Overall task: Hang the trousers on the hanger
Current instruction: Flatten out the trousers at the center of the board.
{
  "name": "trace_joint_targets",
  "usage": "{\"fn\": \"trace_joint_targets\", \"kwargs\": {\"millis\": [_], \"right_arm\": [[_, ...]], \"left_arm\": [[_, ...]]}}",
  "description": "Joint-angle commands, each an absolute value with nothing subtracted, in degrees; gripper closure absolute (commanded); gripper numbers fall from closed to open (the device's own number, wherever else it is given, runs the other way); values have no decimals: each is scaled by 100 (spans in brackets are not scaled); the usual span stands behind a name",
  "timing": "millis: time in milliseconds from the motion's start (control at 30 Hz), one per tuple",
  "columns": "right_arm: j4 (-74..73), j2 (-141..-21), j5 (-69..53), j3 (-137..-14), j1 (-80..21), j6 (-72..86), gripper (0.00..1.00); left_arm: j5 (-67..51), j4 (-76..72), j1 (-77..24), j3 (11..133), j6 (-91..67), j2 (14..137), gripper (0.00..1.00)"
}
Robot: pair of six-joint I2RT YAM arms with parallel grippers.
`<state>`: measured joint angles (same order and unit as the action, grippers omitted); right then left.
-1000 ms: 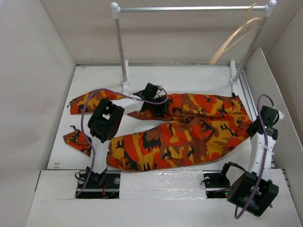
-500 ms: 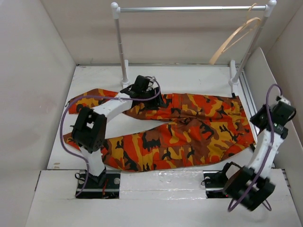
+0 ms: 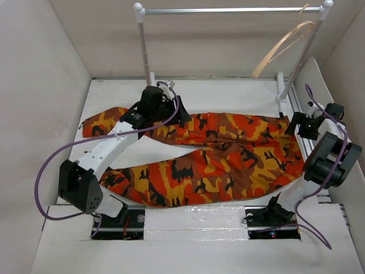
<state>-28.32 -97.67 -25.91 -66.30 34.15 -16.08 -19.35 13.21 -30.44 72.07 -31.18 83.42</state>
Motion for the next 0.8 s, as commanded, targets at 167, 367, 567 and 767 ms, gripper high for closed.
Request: {"fn": "trace_joint_targets", "kwargs": {"millis": [167,367,567,767], "right_arm": [[-2654,-10159,-2505,-7346,3454,-2276,13],[-2488,-10644,-2733,-7330,3340,-2276,15],[-2382,-10934,-3322,-7453,3340,-2074,49],[-2083,-10653,-3498,-7418,3340,-1767,100]], "left_arm": [[-1855,1274,-2962,6715,-2945,8112,52],[-1784,1424,-2708,6855,-2857,8349,53],[-1573,1626,-2602,7145,-2690,8622,53],[-1644,1494,-2602,7023,-2751,8745,53]]}}
